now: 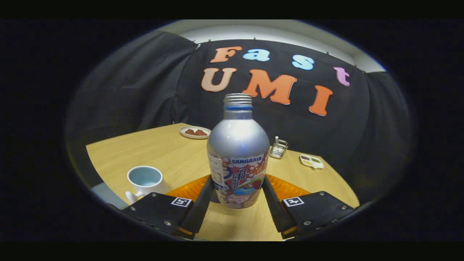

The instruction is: Take the bottle from table, then pour the juice into the cup, finally place the bottle on the coaster

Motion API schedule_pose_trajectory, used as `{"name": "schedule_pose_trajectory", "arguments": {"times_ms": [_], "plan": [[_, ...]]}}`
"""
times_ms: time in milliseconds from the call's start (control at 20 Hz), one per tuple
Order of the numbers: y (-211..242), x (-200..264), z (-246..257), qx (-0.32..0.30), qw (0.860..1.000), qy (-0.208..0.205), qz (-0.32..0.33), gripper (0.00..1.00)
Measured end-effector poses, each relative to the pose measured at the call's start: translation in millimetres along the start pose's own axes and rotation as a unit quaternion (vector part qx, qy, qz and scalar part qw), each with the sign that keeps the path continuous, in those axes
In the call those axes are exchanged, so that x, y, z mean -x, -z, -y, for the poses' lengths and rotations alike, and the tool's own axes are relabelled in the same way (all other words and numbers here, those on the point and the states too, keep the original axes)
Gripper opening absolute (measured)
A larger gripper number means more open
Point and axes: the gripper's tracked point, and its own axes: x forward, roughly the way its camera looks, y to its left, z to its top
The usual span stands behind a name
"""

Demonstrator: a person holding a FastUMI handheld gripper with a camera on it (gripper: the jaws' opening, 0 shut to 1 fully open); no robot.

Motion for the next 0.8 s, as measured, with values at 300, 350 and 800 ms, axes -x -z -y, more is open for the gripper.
{"name": "schedule_pose_trajectory", "arguments": {"times_ms": [300,350,800], "plan": [[16.3,-35.2,-4.8,-0.100,0.994,-0.037,-0.005,0.77],[18.7,-40.3,-8.4,-0.109,0.993,-0.045,-0.007,0.77],[44.3,-84.8,-22.2,-0.123,0.990,-0.056,-0.026,0.77]]}}
